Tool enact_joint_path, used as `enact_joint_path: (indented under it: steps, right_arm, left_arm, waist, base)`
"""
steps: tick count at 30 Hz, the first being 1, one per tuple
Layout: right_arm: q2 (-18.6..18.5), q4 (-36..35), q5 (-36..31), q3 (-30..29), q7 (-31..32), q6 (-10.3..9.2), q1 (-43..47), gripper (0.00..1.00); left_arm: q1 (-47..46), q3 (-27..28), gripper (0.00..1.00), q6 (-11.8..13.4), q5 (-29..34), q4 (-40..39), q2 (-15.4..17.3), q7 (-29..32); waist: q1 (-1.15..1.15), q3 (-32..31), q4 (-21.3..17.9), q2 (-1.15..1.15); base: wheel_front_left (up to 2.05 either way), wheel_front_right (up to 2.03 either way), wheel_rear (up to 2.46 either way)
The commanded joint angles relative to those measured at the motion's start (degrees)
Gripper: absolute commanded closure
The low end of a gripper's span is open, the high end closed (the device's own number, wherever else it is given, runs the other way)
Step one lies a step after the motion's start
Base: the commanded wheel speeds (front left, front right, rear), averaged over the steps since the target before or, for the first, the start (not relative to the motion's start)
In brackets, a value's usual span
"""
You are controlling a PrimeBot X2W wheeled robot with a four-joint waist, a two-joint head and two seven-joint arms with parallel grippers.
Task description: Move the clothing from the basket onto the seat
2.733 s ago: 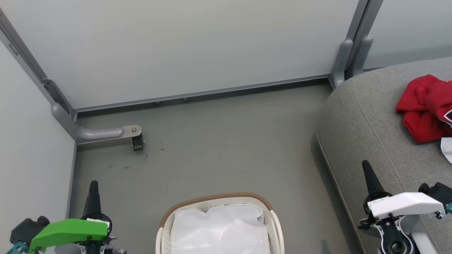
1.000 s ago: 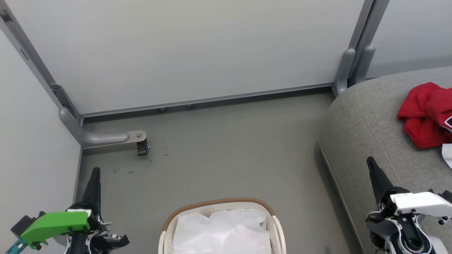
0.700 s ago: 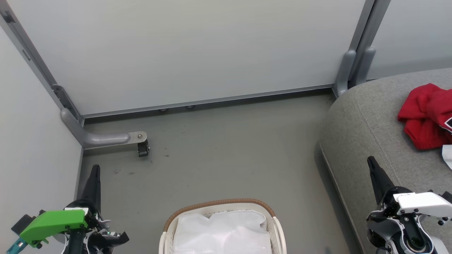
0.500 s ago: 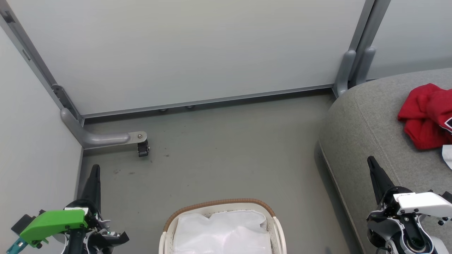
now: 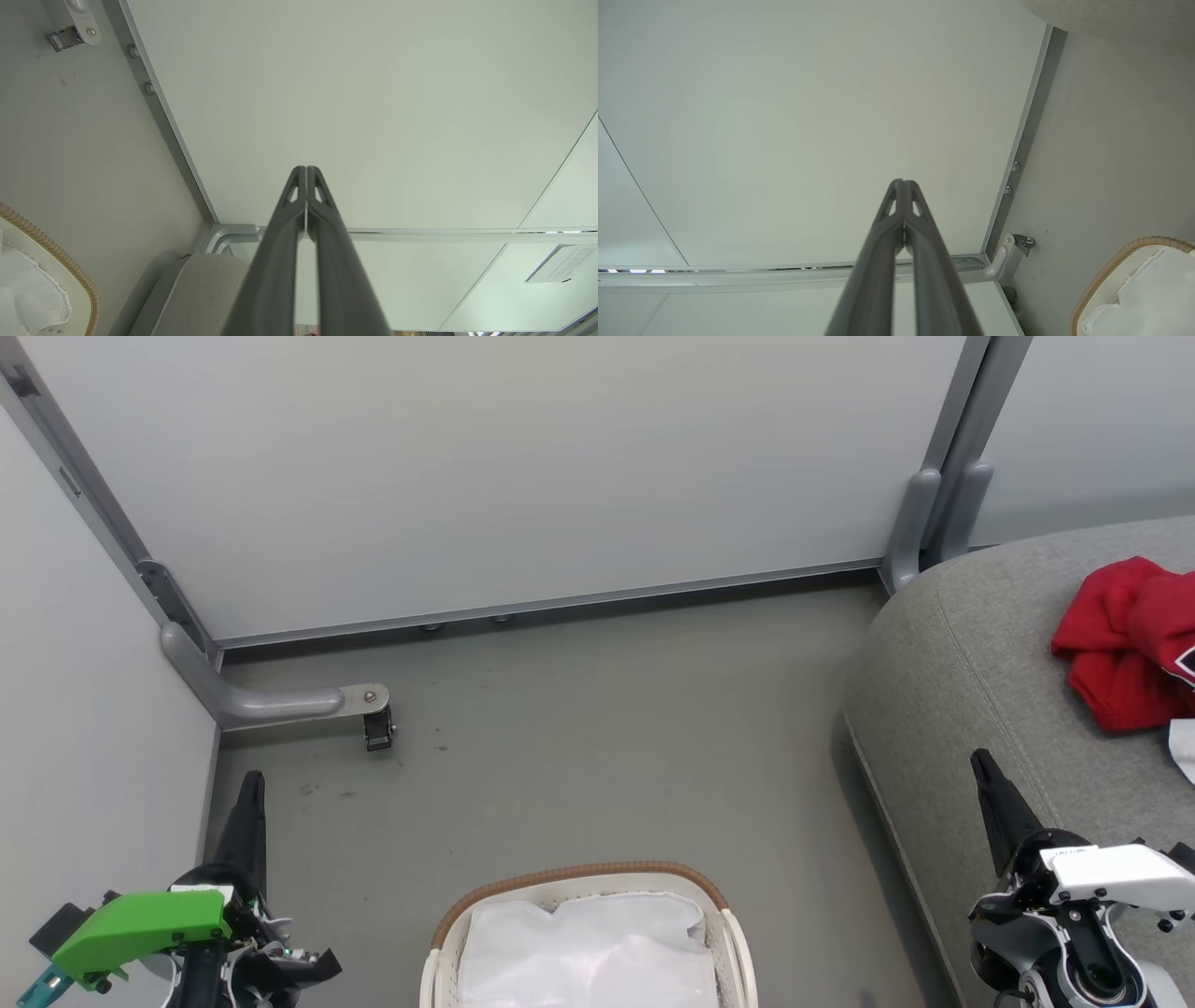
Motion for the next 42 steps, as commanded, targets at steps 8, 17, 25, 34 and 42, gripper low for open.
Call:
enact_joint_path:
  steps: [8, 17, 25, 34, 42]
  right_arm:
    - [-0.21, -0.21, 0.18, -0.10, 0.18, 0.00, 0.52, 1.00]
    - [-0.21, -0.21, 0.18, -0.10, 0.17, 0.00, 0.53, 1.00]
    - [-0.21, -0.21, 0.19, -0.09, 0.17, 0.00, 0.53, 1.00]
    - [-0.21, -0.21, 0.19, -0.08, 0.16, 0.00, 0.53, 1.00]
    - [-0.21, -0.21, 0.20, -0.08, 0.17, 0.00, 0.53, 1.00]
  left_arm:
    - [-0.67, 0.14, 1.00, -0.29, -0.17, -0.13, 0.38, 0.25]
    - [-0.67, 0.14, 1.00, -0.29, -0.17, -0.13, 0.38, 0.25]
    - [-0.67, 0.13, 1.00, -0.29, -0.17, -0.13, 0.38, 0.24]
    - [-0.67, 0.13, 1.00, -0.29, -0.17, -0.14, 0.38, 0.24]
    - [-0.67, 0.13, 1.00, -0.30, -0.17, -0.14, 0.38, 0.24]
  waist:
    - [0.00, 0.00, 0.00, 0.00]
    - [0.00, 0.00, 0.00, 0.00]
    - [0.00, 0.00, 0.00, 0.00]
    - [0.00, 0.00, 0.00, 0.00]
    - [0.00, 0.00, 0.00, 0.00]
  base:
    - [0.00, 0.00, 0.00]
    - [0.00, 0.00, 0.00]
    - [0.00, 0.00, 0.00]
    - [0.00, 0.00, 0.00]
    - [0.00, 0.00, 0.00]
